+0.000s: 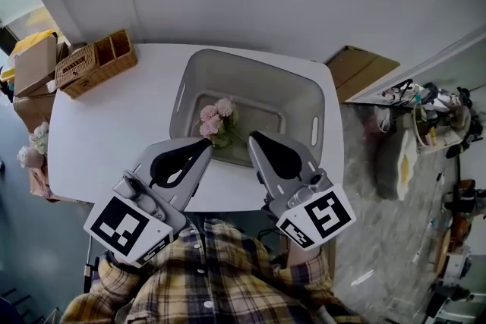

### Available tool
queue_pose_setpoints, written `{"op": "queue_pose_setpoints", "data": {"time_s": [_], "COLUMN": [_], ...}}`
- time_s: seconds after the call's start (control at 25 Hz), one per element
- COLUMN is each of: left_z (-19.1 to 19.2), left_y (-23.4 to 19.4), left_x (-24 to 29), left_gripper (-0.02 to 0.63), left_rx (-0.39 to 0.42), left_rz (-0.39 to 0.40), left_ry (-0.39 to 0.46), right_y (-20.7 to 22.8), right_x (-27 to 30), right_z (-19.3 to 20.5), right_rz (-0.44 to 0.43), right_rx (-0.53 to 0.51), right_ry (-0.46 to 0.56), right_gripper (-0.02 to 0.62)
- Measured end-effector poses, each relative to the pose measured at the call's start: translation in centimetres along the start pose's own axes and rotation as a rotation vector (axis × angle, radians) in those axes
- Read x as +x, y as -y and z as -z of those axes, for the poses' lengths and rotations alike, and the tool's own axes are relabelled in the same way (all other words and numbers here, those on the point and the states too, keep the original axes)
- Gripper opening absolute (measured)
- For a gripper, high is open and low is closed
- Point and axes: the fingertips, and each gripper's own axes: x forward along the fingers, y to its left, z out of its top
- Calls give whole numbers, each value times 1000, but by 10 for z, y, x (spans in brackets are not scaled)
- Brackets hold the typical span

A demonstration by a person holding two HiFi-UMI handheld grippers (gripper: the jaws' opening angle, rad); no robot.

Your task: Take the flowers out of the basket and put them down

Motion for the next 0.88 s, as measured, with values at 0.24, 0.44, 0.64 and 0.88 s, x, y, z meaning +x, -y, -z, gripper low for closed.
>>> {"op": "queue_pose_setpoints", "data": {"time_s": [0.24, 0.44, 0.64, 0.88], "left_z": [-3, -8, -9, -9], "left_y": [-21, -38, -51, -60], "left_x": [3, 4, 4, 3], "left_gripper": [14, 14, 14, 14], "left_rx": [14, 18, 11, 12], "left_rz": [53, 83, 75, 44], "left_ry": [-20, -26, -16, -8], "right_y": [6, 10, 15, 28], "right_x": [21, 36, 45, 51], "right_z": [0, 1, 3, 9], "right_rz": [58, 93, 96, 99], "right_rx": [15, 23, 29, 28], "right_ry": [-3, -20, -35, -75], "right_gripper": [6, 6, 6, 6]}}
